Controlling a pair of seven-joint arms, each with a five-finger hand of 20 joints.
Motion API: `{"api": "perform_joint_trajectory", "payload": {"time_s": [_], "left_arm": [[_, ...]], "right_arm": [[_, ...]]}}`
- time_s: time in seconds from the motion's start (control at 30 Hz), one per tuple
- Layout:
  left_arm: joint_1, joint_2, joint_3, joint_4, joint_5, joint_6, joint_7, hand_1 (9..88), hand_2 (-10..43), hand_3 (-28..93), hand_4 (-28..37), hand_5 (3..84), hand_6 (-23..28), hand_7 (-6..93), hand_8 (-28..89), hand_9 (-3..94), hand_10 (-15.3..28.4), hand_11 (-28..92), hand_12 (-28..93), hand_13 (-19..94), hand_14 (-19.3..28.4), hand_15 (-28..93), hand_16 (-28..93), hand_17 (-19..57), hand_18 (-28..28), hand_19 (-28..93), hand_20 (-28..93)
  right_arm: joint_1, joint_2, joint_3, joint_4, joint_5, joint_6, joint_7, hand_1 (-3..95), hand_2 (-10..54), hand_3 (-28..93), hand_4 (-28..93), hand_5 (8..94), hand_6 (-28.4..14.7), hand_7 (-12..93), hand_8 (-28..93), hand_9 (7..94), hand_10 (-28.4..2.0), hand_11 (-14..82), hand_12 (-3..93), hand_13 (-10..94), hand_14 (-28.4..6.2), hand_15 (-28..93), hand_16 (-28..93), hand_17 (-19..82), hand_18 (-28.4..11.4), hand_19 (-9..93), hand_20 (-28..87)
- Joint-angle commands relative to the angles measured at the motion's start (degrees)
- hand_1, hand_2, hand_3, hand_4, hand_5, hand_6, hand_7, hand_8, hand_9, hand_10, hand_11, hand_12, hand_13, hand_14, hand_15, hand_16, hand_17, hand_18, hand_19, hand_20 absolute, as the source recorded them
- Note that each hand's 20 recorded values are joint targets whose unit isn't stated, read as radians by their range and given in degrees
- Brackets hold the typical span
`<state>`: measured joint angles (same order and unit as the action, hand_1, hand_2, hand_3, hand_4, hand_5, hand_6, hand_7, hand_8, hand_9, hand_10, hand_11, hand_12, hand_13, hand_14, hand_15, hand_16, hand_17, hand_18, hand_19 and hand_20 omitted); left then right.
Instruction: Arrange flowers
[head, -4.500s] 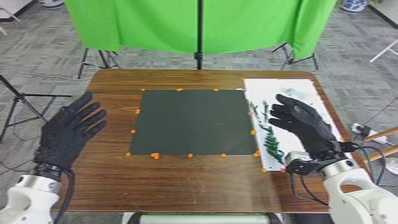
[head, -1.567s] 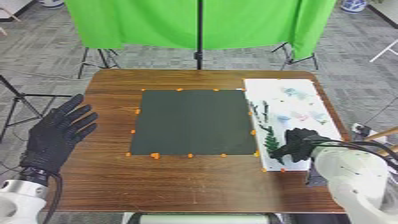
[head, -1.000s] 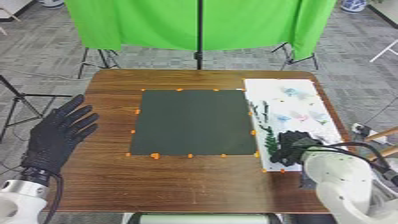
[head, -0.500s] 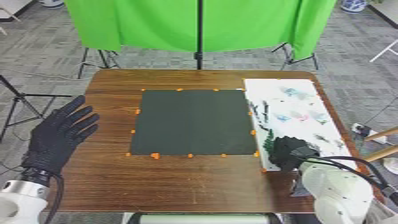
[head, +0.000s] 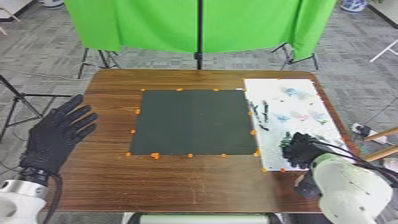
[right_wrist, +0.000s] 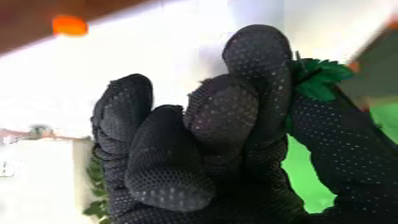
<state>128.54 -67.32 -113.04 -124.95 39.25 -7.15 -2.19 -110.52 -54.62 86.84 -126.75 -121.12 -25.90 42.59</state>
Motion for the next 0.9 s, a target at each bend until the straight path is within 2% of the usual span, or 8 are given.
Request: {"api": "perform_joint_trajectory", "payload": {"time_s": [0.03,0.2,0.33,0.43,0.5,0.53,0.77,0.9], "left_arm": [[1.9,0.28,-2.03,-0.94,0.37,0.32,-0.12,23.8,-4.0,69,-28.3,27.4,2.3,20.2,-11,23.1,10.8,22,16,17,13.2,34,-1,-11.3,18.6,40,8],[3.0,2.2,-4.44,-1.28,-1.3,0.58,0.37,23.7,-4.0,69,-28.3,27.4,2.4,20.3,-11,23.2,10.8,22,16,17,13.2,34,-1,-11.3,18.6,40,8],[3.2,3.36,-5.65,-1.57,-0.55,1.04,-0.03,23.6,-4.1,69,-28.3,27.4,2.3,20.4,-11,23.1,10.8,22,16,17,13.2,34,-1,-11.3,18.6,40,8],[4.5,3.84,-6.52,-2.16,2.09,2.67,-0.49,23.6,-4.2,70,-28.3,27.4,2.2,20.3,-11,23.1,10.8,22,16,17,13.2,34,-1,-11.3,18.6,40,8],[5.1,3.8,-6.77,-2.28,2.2,2.71,-0.59,23.7,-4.1,70,-28.3,27.3,2.2,20.4,-11,23.1,10.8,22,16,17,13.2,34,-1,-11.3,18.6,40,8],[5.5,3.72,-6.7,-2.4,1.51,2.79,-0.49,23.7,-4.1,70,-28.3,27.3,2.2,20.4,-11,23.1,10.8,22,16,17,13.2,34,-1,-11.3,18.6,40,8],[8.2,2.61,-6.66,-3.49,1.55,3.45,0.08,23.8,-4.0,69,-28.3,27.2,2.2,20.3,-12,22.9,10.7,22,16,17,13.2,34,-1,-11.3,18.6,40,8],[8.9,2.49,-6.64,-3.54,1.24,3.94,0.45,23.7,-4.2,69,-28.3,27.1,2.1,20.5,-11,22.9,10.7,22,16,17,13.2,34,-1,-11.4,18.6,40,8]], "right_arm": [[5.8,-0.2,1.6,-3.8,1.7,3.8,-2.5,28.9,-1.8,93,-12,89.7,0.3,58,-10,93.7,-9.7,58.3,22.6,89,-7.2,80,30,45,-20.5,93,26],[17.3,-3.3,-6.3,0.5,2.9,5.6,-5.2,29.0,-2.1,93,-11,90.2,0.1,58,-10,93.7,-9.5,59.0,22.2,90,-7.1,80,31,46,-20.5,93,27],[26.6,-9.4,-15.2,5.9,0.9,3.5,-9.2,29.2,-2.1,92,-11,90.2,0.1,58,-9,93.7,-9.4,59.3,22.1,90,-7.0,80,31,46,-20.5,93,27],[32.4,-14.6,-21.3,10.1,0.9,0.7,-11.1,29.5,-1.8,92,-12,90.1,0.0,57,-9,93.7,-9.2,59.2,22.1,90,-6.9,80,31,46,-20.3,93,27],[35.4,-17.9,-25.1,13.4,-0.9,-0.3,-12.6,30.0,-0.7,91,-14,89.4,-0.3,57,-9,93.7,-9.1,58.1,23.4,89,-6.8,80,32,46,-20.2,93,27],[36.9,-19.5,-26.9,15.1,-1.6,-1.8,-12.7,30.2,-0.3,91,-14,88.9,-0.4,57,-9,93.7,-8.9,57.6,23.9,89,-6.8,80,32,45,-20.1,93,27],[41.9,-27.7,-35.3,24.7,-6.6,-7.6,-12.0,30.9,0.8,90,-16,87.9,-0.4,57,-9,93.7,-8.7,56.4,25.3,88,-6.6,80,32,45,-20.0,93,26],[42.4,-30.7,-38.4,30.1,-10.3,-9.5,-11.7,30.9,0.8,90,-16,87.8,-0.3,57,-9,93.7,-8.4,56.3,25.4,89,-6.4,80,31,45,-20.0,93,26]]}}
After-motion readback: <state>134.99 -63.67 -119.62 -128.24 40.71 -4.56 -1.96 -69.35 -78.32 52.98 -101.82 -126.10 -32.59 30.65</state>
